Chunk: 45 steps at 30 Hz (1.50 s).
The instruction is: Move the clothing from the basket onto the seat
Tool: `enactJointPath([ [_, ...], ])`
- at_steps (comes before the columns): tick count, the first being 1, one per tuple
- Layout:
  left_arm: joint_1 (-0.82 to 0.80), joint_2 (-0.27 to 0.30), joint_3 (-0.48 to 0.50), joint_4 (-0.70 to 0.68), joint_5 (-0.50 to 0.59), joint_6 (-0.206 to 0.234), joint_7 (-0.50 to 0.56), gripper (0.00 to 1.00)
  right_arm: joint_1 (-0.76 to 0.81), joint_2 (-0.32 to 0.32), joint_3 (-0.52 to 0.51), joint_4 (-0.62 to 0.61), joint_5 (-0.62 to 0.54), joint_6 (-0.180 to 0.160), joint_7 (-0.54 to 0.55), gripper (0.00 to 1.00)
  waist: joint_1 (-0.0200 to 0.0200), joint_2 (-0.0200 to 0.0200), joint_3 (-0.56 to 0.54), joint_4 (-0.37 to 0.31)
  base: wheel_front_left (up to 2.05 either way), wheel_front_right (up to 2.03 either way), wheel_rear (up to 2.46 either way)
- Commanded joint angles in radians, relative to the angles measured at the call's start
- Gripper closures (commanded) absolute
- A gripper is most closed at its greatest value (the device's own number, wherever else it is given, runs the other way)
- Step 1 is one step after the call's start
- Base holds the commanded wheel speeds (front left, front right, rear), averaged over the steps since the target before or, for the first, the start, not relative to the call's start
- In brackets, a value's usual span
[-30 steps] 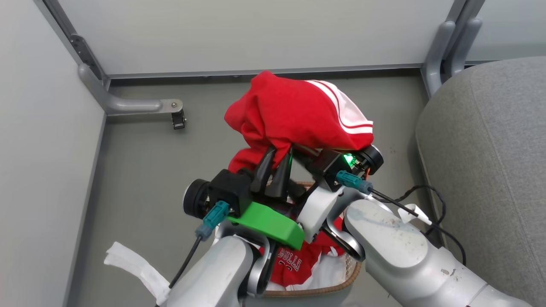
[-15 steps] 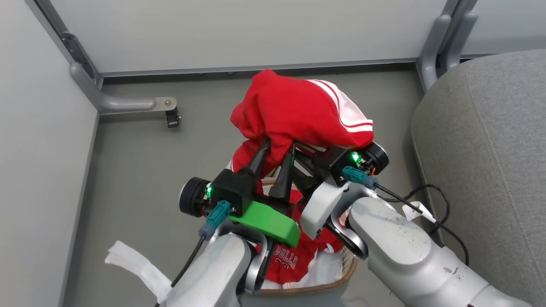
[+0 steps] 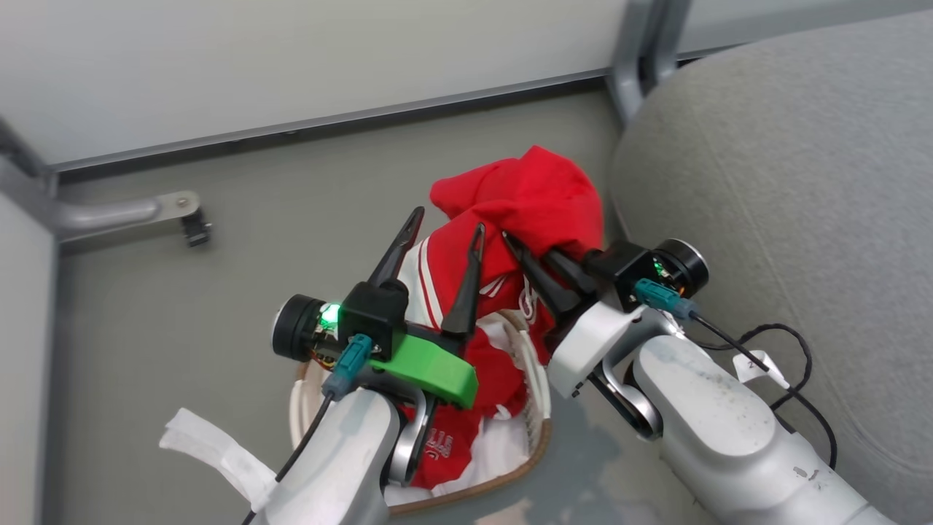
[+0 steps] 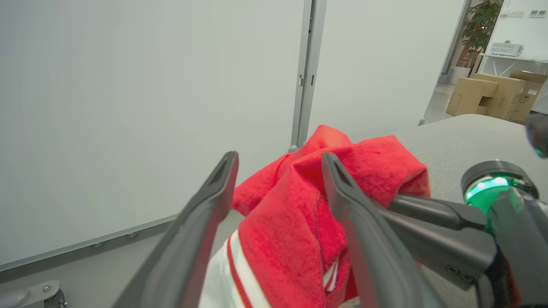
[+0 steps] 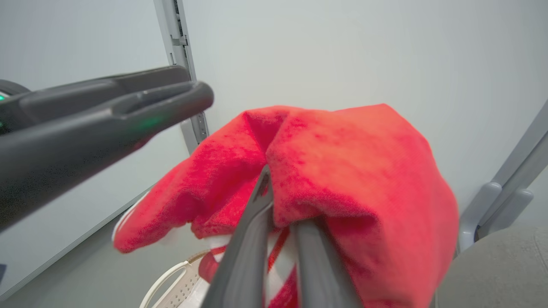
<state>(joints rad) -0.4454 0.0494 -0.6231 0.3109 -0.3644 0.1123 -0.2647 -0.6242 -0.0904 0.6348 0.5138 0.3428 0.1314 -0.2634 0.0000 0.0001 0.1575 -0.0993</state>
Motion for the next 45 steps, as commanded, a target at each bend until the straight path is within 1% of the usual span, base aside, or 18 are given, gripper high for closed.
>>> enactJointPath([
  [1, 0.002, 0.005, 0.010, 0.007, 0.015, -0.007, 0.000, 0.00, 0.017, -0.008, -0.011, -0.015, -0.004, -0.001, -0.002, 1.00, 0.0000, -0.0001, 0.036, -0.134, 0.00, 0.00, 0.00],
  [7, 0.004, 0.010, 0.040, 0.032, 0.048, -0.037, 0.001, 0.00, 0.050, -0.024, -0.046, -0.051, -0.007, -0.001, -0.002, 1.00, 0.0000, -0.0001, 0.055, -0.287, 0.00, 0.00, 0.00],
  [11, 0.014, 0.009, 0.061, 0.037, 0.066, -0.050, 0.000, 0.00, 0.062, -0.036, -0.066, -0.071, -0.007, -0.001, -0.002, 1.00, 0.0000, -0.0001, 0.063, -0.372, 0.00, 0.00, 0.00],
  [15, 0.009, 0.008, 0.067, 0.046, 0.081, -0.066, 0.001, 0.00, 0.064, -0.052, -0.082, -0.086, -0.020, -0.001, -0.002, 1.00, 0.0000, -0.0001, 0.078, -0.421, 0.00, 0.00, 0.00],
  [19, -0.001, 0.006, 0.073, 0.056, 0.099, -0.072, 0.001, 0.00, 0.038, -0.082, -0.107, -0.076, -0.021, -0.001, -0.002, 1.00, 0.0000, -0.0001, 0.103, -0.445, 0.00, 0.00, 0.00],
  [22, -0.013, 0.007, 0.071, 0.071, 0.109, -0.077, 0.001, 0.00, -0.002, -0.111, -0.141, -0.064, -0.018, -0.001, -0.002, 1.00, 0.0000, -0.0001, 0.135, -0.443, 0.00, 0.00, 0.00],
  [24, -0.028, 0.008, 0.068, 0.080, 0.120, -0.083, 0.001, 0.00, -0.040, -0.145, -0.172, -0.051, -0.020, -0.001, -0.002, 1.00, 0.0000, -0.0001, 0.168, -0.432, 0.00, 0.00, 0.00],
  [30, -0.077, 0.028, 0.057, 0.119, 0.159, -0.090, 0.001, 0.00, -0.209, -0.250, -0.269, -0.011, -0.010, -0.001, -0.002, 1.00, 0.0000, -0.0001, 0.293, -0.378, 0.00, 0.00, 0.00],
  [33, -0.105, 0.035, 0.050, 0.130, 0.171, -0.091, 0.003, 0.00, -0.288, -0.290, -0.317, 0.005, 0.005, -0.001, -0.002, 1.00, 0.0000, -0.0001, 0.352, -0.351, 0.00, 0.00, 0.00],
  [37, -0.139, 0.050, 0.038, 0.128, 0.193, -0.087, 0.014, 0.00, -0.385, -0.324, -0.394, 0.038, 0.026, -0.001, -0.002, 1.00, 0.0000, -0.0001, 0.430, -0.318, 0.00, 0.00, 0.00],
  [38, -0.156, 0.052, 0.033, 0.125, 0.202, -0.085, 0.016, 0.00, -0.423, -0.335, -0.430, 0.058, 0.030, -0.001, -0.002, 1.00, 0.0000, -0.0001, 0.461, -0.302, 0.00, 0.00, 0.00],
  [42, -0.181, 0.054, 0.021, 0.119, 0.217, -0.082, 0.025, 0.00, -0.465, -0.345, -0.499, 0.085, 0.033, -0.001, -0.002, 1.00, 0.0000, -0.0001, 0.514, -0.273, 0.00, 0.00, 0.00],
  [45, -0.199, 0.053, 0.010, 0.114, 0.225, -0.080, 0.030, 0.00, -0.480, -0.359, -0.569, 0.125, 0.023, -0.001, -0.002, 1.00, 0.0000, -0.0001, 0.546, -0.250, 0.00, 0.00, 0.00],
])
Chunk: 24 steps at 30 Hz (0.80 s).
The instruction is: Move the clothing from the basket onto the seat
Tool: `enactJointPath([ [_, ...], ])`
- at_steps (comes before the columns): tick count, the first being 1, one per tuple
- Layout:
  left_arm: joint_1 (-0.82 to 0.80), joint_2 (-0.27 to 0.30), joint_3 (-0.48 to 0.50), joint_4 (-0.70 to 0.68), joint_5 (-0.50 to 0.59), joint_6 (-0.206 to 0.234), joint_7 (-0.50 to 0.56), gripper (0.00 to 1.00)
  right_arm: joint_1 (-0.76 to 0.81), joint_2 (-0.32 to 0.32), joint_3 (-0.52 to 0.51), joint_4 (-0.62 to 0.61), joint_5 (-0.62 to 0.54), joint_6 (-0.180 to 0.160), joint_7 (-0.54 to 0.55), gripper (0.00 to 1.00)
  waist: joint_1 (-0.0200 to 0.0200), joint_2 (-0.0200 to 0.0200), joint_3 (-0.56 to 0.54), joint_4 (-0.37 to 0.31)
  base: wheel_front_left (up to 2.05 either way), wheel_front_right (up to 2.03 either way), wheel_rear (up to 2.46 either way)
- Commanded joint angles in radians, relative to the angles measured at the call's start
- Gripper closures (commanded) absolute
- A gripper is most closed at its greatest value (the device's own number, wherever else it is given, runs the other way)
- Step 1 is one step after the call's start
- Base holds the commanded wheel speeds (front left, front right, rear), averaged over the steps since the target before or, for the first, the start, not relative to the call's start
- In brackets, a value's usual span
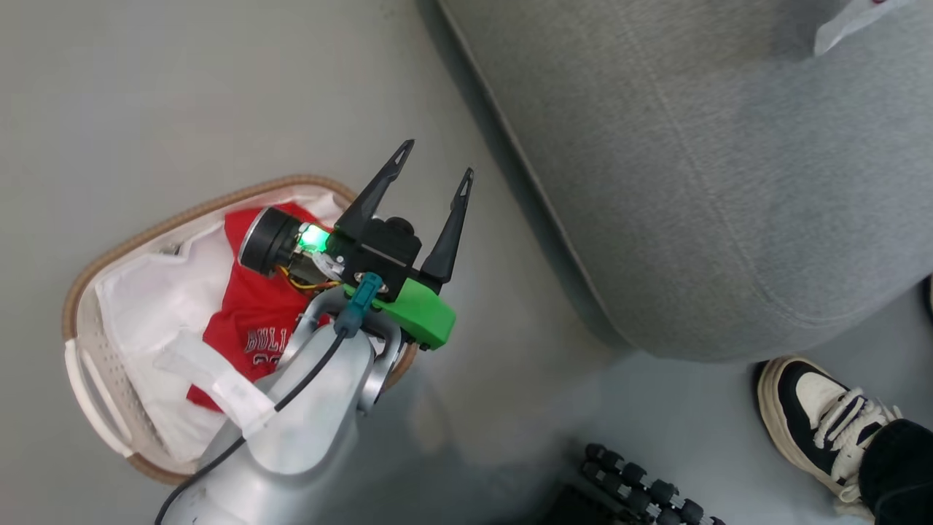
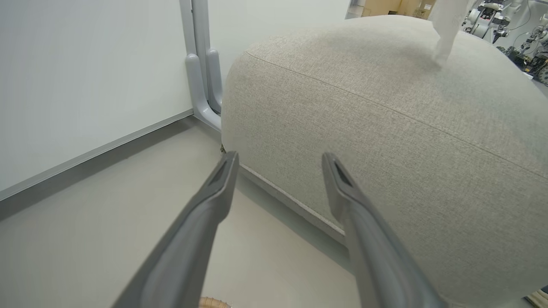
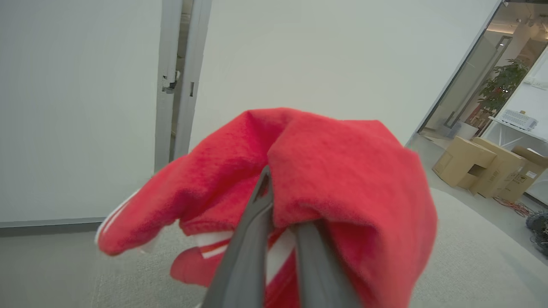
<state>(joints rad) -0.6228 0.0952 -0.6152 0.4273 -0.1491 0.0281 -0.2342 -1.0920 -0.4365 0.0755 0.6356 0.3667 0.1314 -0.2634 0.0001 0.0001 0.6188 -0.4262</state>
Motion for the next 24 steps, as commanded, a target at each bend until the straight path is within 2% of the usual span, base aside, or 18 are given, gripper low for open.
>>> enactJointPath([
  [1, -0.024, 0.006, -0.003, -0.003, 0.010, 0.002, 0.001, 0.00, -0.012, -0.016, -0.030, 0.013, 0.002, -0.001, -0.002, 1.00, -0.0001, -0.0001, 0.091, 0.085, 0.00, 0.00, 0.00],
  [4, -0.037, 0.005, -0.012, -0.002, 0.012, 0.004, 0.003, 0.00, -0.013, -0.024, -0.088, 0.037, 0.020, -0.001, -0.002, 1.00, -0.0001, -0.0001, 0.113, 0.110, 0.00, 0.00, 0.00],
  [8, -0.042, 0.012, -0.014, -0.004, 0.014, 0.011, 0.004, 0.00, 0.008, 0.001, -0.132, 0.015, 0.041, -0.001, -0.002, 1.00, -0.0001, -0.0001, 0.137, 0.127, 0.00, 0.00, 0.00],
  [14, -0.047, 0.014, -0.018, 0.004, 0.009, 0.017, 0.004, 0.00, 0.028, 0.025, -0.127, 0.048, 0.055, -0.001, -0.002, 1.00, -0.0001, -0.0001, 0.148, 0.139, 0.00, 0.00, 0.00],
  [17, -0.046, 0.009, -0.021, 0.014, 0.001, 0.018, 0.000, 0.00, 0.046, 0.029, -0.123, 0.070, 0.055, -0.001, -0.002, 0.00, -0.0001, -0.0001, 0.141, 0.143, 0.00, 0.00, 0.00],
  [24, -0.035, -0.002, -0.013, 0.046, -0.020, 0.023, -0.021, 0.00, 0.195, 0.043, -0.118, 0.040, 0.067, -0.001, -0.002, 0.00, -0.0001, -0.0001, 0.073, 0.154, 0.00, 0.00, 0.00],
])
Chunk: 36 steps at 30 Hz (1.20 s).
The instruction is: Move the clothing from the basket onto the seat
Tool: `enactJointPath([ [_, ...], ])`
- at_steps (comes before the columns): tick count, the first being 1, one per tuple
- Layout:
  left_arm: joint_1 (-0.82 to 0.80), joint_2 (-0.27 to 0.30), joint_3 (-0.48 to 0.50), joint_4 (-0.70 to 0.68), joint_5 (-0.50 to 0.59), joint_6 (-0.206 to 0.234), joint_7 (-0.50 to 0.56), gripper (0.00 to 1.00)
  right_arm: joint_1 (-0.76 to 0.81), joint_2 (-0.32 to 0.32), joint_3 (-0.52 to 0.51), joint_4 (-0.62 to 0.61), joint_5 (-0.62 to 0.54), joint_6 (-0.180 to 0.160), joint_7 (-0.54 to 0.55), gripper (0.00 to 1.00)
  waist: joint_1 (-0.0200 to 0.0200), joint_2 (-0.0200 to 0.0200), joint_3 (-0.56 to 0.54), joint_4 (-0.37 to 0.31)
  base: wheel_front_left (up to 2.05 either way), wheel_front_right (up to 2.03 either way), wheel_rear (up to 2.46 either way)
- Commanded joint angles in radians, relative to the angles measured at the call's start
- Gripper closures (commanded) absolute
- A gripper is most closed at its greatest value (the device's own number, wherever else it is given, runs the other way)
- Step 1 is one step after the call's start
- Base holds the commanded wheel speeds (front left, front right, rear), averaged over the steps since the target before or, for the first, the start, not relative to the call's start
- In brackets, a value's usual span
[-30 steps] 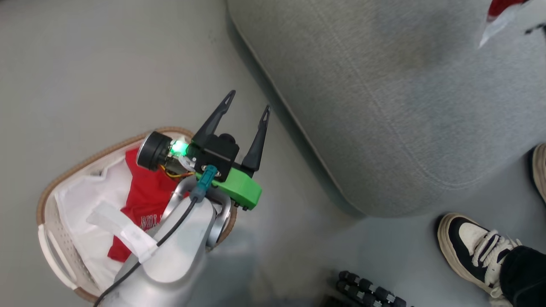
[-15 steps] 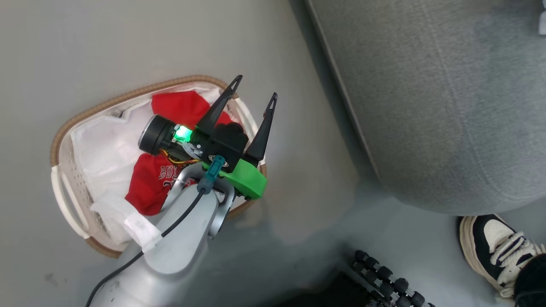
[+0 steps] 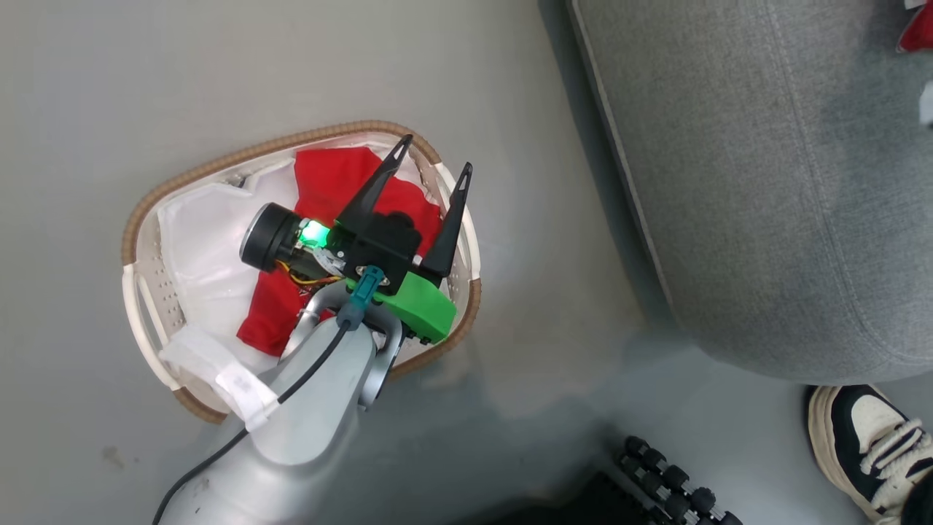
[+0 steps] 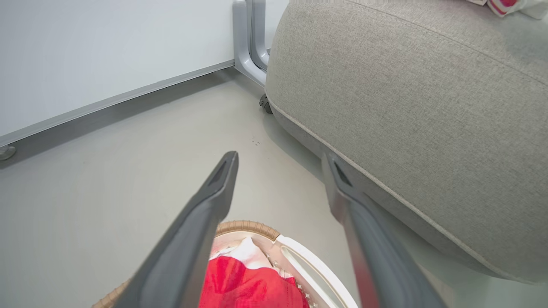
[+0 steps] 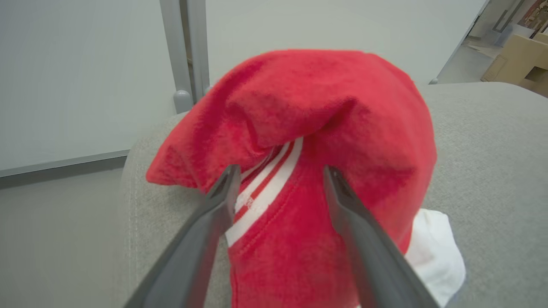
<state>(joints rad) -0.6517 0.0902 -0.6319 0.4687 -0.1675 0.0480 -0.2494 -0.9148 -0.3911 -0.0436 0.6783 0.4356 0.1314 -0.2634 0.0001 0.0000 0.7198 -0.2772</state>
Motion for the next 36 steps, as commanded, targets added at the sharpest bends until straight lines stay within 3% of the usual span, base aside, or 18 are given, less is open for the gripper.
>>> enactJointPath([
  [1, 0.001, 0.000, 0.006, 0.009, -0.007, 0.005, -0.008, 0.00, 0.051, 0.002, 0.006, -0.016, -0.003, -0.001, -0.002, 0.00, -0.0001, 0.0000, -0.045, 0.008, 0.00, 0.00, 0.00],
  [14, 0.129, -0.002, 0.121, -0.044, -0.041, 0.062, -0.015, 0.00, 0.368, 0.025, 0.040, -0.261, -0.054, -0.001, -0.002, 0.00, -0.0001, 0.0000, -0.248, 0.087, 0.00, 0.00, 0.00],
  [25, 0.304, 0.003, 0.308, -0.098, -0.024, 0.113, -0.015, 0.00, 0.534, 0.121, 0.103, -0.392, -0.135, -0.001, -0.002, 0.00, -0.0001, 0.0000, -0.413, 0.193, 0.00, 0.00, 0.00],
  [36, 0.460, -0.005, 0.475, -0.091, -0.004, 0.075, -0.015, 0.00, 0.658, 0.180, 0.143, -0.372, -0.176, -0.001, -0.002, 0.00, -0.0001, 0.0000, -0.535, 0.251, 0.00, 0.00, 0.00],
])
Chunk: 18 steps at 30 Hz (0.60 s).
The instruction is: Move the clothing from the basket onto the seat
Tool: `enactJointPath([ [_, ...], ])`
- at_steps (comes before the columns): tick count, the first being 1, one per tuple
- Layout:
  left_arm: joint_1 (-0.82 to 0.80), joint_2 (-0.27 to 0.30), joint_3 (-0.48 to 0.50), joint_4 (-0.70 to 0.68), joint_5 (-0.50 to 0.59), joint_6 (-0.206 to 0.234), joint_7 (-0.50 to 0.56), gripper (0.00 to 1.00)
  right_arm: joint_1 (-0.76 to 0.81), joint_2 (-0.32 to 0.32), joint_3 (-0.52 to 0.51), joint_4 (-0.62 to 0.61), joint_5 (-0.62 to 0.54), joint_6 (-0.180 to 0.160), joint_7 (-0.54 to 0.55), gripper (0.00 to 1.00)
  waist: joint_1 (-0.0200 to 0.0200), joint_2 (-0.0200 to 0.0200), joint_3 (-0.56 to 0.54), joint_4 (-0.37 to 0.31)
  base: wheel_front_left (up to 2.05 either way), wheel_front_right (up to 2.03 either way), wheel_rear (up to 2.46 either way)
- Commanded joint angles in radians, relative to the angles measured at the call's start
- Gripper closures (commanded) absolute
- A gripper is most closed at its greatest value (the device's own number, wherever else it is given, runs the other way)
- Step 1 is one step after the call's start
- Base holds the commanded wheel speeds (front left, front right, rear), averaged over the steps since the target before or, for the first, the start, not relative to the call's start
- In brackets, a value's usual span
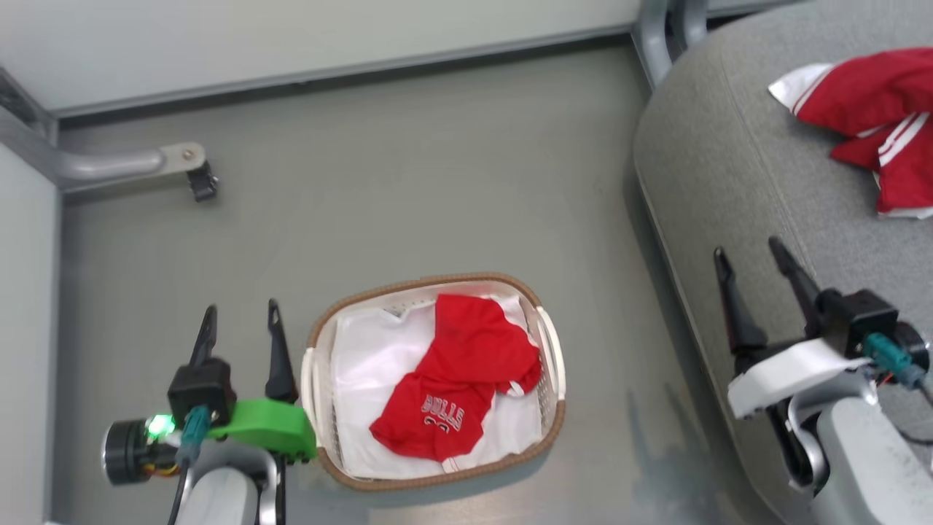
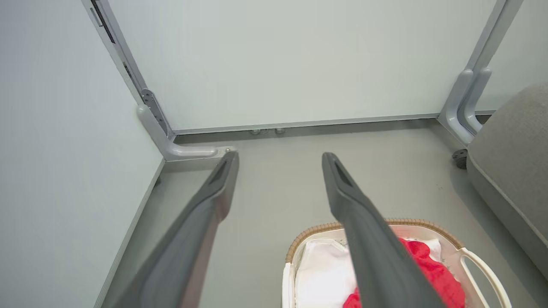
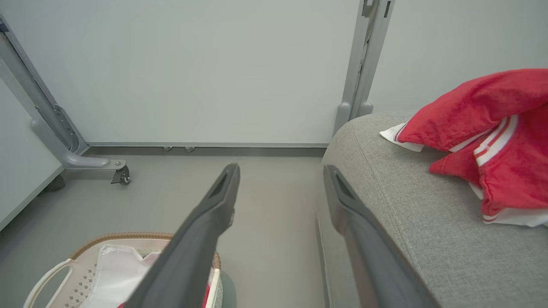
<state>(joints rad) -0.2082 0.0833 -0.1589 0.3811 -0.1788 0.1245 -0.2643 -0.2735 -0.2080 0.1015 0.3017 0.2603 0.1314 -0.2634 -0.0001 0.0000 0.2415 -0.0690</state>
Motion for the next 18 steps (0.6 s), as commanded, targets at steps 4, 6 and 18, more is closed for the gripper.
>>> enactJointPath([
  [4, 0.079, -0.007, 0.049, -0.008, 0.017, -0.026, 0.000, 0.00, 0.062, 0.016, 0.020, 0.025, -0.004, -0.001, -0.002, 0.00, 0.0001, 0.0000, -0.093, 0.049, 0.00, 0.00, 0.00],
  [6, 0.111, -0.011, 0.068, -0.014, 0.021, -0.038, 0.000, 0.00, 0.085, 0.022, 0.027, 0.031, -0.004, -0.001, -0.002, 0.00, 0.0001, 0.0000, -0.113, 0.050, 0.00, 0.00, 0.00],
  [18, 0.234, -0.030, 0.127, -0.039, 0.004, -0.114, 0.000, 0.00, 0.185, 0.032, 0.037, 0.053, 0.008, -0.001, -0.002, 0.00, 0.0001, 0.0000, -0.163, 0.066, 0.00, 0.00, 0.00],
])
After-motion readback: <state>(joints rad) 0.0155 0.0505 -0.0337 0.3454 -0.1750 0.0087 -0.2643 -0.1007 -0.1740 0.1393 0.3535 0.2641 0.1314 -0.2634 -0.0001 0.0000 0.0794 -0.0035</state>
